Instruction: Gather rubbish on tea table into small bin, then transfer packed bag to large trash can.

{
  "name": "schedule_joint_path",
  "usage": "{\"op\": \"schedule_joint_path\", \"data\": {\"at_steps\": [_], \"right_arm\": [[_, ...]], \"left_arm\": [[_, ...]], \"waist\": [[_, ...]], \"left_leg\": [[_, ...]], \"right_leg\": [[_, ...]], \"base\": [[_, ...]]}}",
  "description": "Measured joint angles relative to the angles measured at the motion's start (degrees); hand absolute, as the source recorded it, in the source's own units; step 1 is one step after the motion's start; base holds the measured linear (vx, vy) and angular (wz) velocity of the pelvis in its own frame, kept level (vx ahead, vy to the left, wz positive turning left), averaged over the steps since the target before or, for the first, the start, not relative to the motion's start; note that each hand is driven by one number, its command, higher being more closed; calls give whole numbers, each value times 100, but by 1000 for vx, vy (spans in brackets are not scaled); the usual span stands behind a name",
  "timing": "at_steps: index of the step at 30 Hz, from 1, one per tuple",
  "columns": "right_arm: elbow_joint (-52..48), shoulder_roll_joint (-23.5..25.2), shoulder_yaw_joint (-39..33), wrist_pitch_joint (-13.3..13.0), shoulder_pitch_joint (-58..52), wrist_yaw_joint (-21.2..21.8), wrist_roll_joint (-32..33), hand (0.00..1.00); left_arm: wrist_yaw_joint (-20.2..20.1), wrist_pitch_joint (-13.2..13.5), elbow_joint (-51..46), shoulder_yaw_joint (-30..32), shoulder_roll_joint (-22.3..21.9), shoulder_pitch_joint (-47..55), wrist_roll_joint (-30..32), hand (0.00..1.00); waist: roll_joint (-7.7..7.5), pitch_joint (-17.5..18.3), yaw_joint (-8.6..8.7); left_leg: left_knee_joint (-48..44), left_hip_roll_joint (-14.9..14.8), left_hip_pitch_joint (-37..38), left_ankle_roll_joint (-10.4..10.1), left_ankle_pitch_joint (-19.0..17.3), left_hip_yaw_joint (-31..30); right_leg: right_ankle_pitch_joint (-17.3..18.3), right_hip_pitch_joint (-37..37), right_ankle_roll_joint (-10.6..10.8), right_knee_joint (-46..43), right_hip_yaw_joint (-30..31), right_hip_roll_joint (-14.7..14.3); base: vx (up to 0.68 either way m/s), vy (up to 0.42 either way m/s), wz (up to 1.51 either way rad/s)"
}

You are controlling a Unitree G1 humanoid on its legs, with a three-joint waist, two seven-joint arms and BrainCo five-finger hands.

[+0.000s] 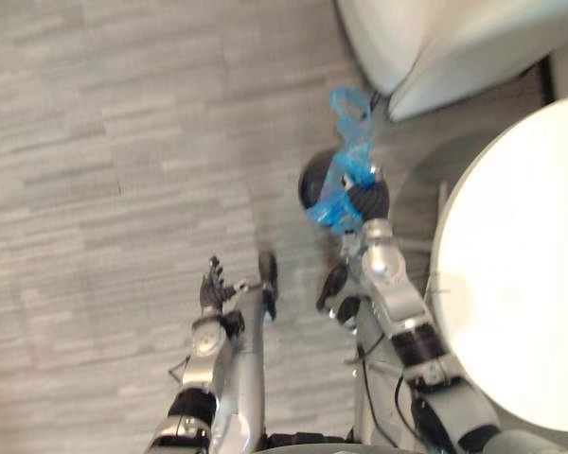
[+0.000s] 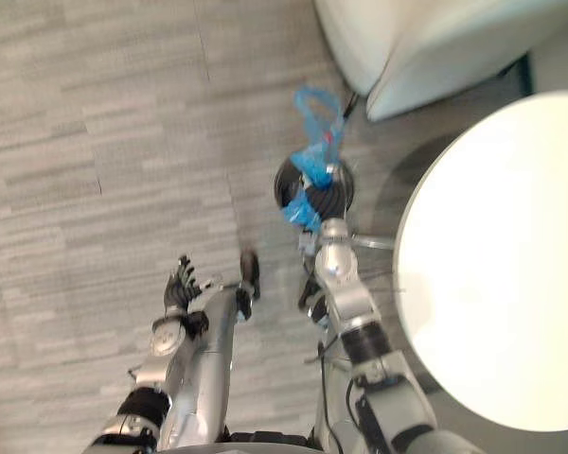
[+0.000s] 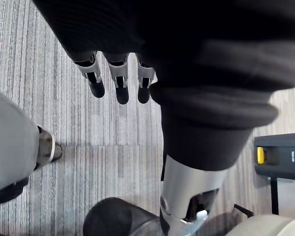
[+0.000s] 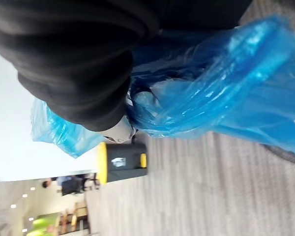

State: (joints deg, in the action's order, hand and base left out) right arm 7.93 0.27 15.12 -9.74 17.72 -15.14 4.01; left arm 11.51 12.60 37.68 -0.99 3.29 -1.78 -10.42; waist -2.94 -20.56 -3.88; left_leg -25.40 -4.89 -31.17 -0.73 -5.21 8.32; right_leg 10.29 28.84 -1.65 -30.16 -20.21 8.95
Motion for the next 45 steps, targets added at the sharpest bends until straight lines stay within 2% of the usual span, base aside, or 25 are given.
{"op": "schedule_joint_path", "data": {"at_steps": [2, 7, 11, 14, 15, 17, 18, 19, 20, 21, 22, 23, 24, 25, 26, 27, 28, 30, 32, 34, 35, 36, 37, 40, 45], "right_arm": [[3, 2, 180, -20, -225, 235, 3, 100], [-4, -138, 183, -63, -518, 710, 3, 100], [-63, -279, 471, -112, -415, 920, 12, 100], [-78, -280, 692, -113, -219, 1020, 46, 100], [-80, -302, 795, -111, -62, 1025, 53, 100], [-87, -292, 843, -114, 8, 1030, 67, 100], [-86, -301, 837, -114, 47, 1035, 66, 100], [-86, -291, 851, -116, 124, 1035, 61, 100], [-81, -289, 877, -115, 198, 1035, 61, 100], [-69, -318, 939, -116, 418, 1025, 40, 100], [-29, -373, 960, -120, 684, 1013, 41, 100], [-19, -440, 962, -120, 879, 995, 46, 100], [-18, -504, 948, -125, 1015, 978, 47, 100], [30, -632, 894, -140, 1158, 939, 60, 100], [216, -727, 877, -120, 1221, 868, 91, 100], [293, -778, 870, -84, 1229, 863, 112, 100], [482, -845, 773, -44, 1245, 872, 143, 100], [536, -853, 767, 35, 1243, 865, 279, 100], [525, -844, 876, 34, 1242, 907, 324, 100], [469, -844, 927, 33, 1241, 929, 339, 100], [429, -820, 955, 33, 1242, 971, 364, 100], [405, -797, 983, 33, 1240, 1003, 393, 100], [402, -712, 1055, 32, 1215, 1036, 452, 100], [316, -493, 1085, 62, 1175, 1166, 512, 100], [-175, -350, 1490, 136, 1181, 1327, 883, 100]], "left_arm": [[-32, -41, 246, -160, 154, 209, 62, 0], [-171, -86, -70, -421, 377, 865, 345, 0], [-278, -77, -724, -504, 414, 1232, 393, 0], [-282, -66, -1180, -526, 471, 1142, 432, 0], [-278, -15, -1544, -491, 511, 1039, 435, 0], [-278, 38, -1836, -500, 587, 932, 455, 0], [-263, 89, -2077, -492, 637, 918, 462, 0], [-257, 138, -2326, -443, 644, 964, 467, 0], [-254, 146, -2464, -431, 641, 1000, 467, 0], [-186, 153, -2741, -326, 637, 1025, 484, 0], [-115, 168, -2994, -274, 603, 1037, 495, 0], [-90, 193, -3168, -264, 580, 1042, 492, 0], [-75, 230, -3233, -272, 499, 1016, 493, 0], [-24, 234, -3333, -314, 300, 967, 484, 0], [-21, 232, -3464, -406, 178, 965, 438, 0], [-20, 232, -3520, -458, 135, 957, 421, 0], [-24, 236, -3641, -632, 131, 902, 394, 0], [-32, 238, -3663, -754, 158, 817, 390, 0], [-25, 242, -3659, -774, 155, 673, 400, 0], [-17, 263, -3518, -947, 169, 229, 444, 0], [-12, 281, -3331, -1094, 211, -50, 475, 0], [-14, 281, -3210, -1148, 226, -168, 508, 0], [5, 255, -2877, -1255, 287, -420, 634, 0], [29, 30, -2205, -1568, 399, -786, 1081, 0], [101, -321, -1718, -1751, 367, -835, 1693, 0]], "waist": [[-24, 319, 5], [-50, 719, 31], [-44, 865, -2], [-44, 865, 4], [0, 863, -12], [28, 839, 16], [21, 838, -13], [21, 837, -38], [21, 837, -63], [27, 835, -119], [64, 863, -202], [140, 911, -280], [262, 922, -295], [579, 907, -260], [664, 889, -250], [663, 889, -254], [595, 875, -215], [576, 865, -70], [574, 864, 20], [580, 868, 63], [595, 877, 158], [614, 889, 210], [535, 901, 330], [358, 1007, 359], [306, 1052, 340]], "left_leg": [[580, 17, 536, -38, 165, 64], [1311, 25, 1645, -58, 284, 295], [1554, -22, 2050, -57, 284, 628], [1383, -24, 1931, -53, 284, 677], [1255, -85, 1759, 148, 387, 635], [1231, -33, 1811, 219, 347, 524], [1157, 78, 1845, 254, 357, 351], [1084, 184, 1855, 274, 370, 199], [1052, 221, 1841, 300, 392, 155], [1075, 284, 1737, 281, 514, 47], [1306, 312, 1608, 232, 812, -56], [1634, 284, 1499, 161, 1058, -133], [1834, 249, 1390, 105, 1206, -244], [2189, 62, 1270, -66, 1445, -524], [2525, -45, 1282, -195, 1398, -476], [2645, -51, 1289, -402, 1193, -402], [2559, -26, 1170, -413, 1013, -112], [1806, 44, 1132, -333, 977, 98], [1019, -40, 1431, -98, 704, 236], [912, -148, 1942, -184, 85, 302], [1312, -144, 2222, -225, 50, 380], [1611, -150, 2362, -258, 74, 438], [2181, -79, 2557, -469, 382, 456], [2888, 130, 2723, -327, 825, 466], [3053, 315, 2829, -274, 971, 531]], "right_leg": [[-186, -479, 38, 579, 16, -139], [-436, -1445, 103, 1376, 244, -371], [-778, -1725, 141, 1870, 701, -548], [-997, -1603, 211, 1937, 968, -572], [-1028, -1335, 544, 1584, 1132, -582], [-298, -1175, 487, 104, 1183, -425], [93, -1307, 609, -802, 1270, -295], [311, -1594, 628, -1166, 1338, -265], [419, -1759, 596, -1159, 1394, -257], [700, -2007, 486, -775, 1407, -274], [825, -2093, 313, -153, 1366, -352], [846, -2132, 275, 404, 1278, -471], [805, -2148, 211, 698, 1218, -576], [507, -2124, 117, 1000, 919, -879], [303, -2108, 8, 1156, 680, -936], [204, -2111, -48, 1246, 573, -939], [76, -2045, -179, 1387, 294, -773], [-25, -1963, -195, 1388, 90, -531], [-128, -1955, -149, 1402, 46, -380], [-296, -1969, -92, 1524, -31, -291], [-444, -1997, -39, 1697, -117, -284], [-513, -2009, 1, 1792, -160, -299], [-685, -2038, 69, 1967, -183, -267], [-1105, -2070, 200, 2459, -164, -241], [-1431, -2283, 321, 2905, 62, -191]], "base": [[184, -17, -13], [147, 18, -28], [37, 43, -62], [-91, 60, -46], [-169, 71, -11], [-123, 40, 39], [-133, 2, 90], [-139, -27, 87], [-251, -96, 71], [-298, -105, 52], [-309, -108, 44], [-209, -76, 32], [-250, -93, 56], [-371, -137, 80], [-448, -149, 88], [-440, -130, 94], [-327, -74, 85], [-238, -10, 79], [-198, 55, 35], [-203, 135, 31], [-152, 142, 38], [-126, 155, 40], [-77, 128, 21], [-67, 157, 5], [-28, 143, 2]]}}
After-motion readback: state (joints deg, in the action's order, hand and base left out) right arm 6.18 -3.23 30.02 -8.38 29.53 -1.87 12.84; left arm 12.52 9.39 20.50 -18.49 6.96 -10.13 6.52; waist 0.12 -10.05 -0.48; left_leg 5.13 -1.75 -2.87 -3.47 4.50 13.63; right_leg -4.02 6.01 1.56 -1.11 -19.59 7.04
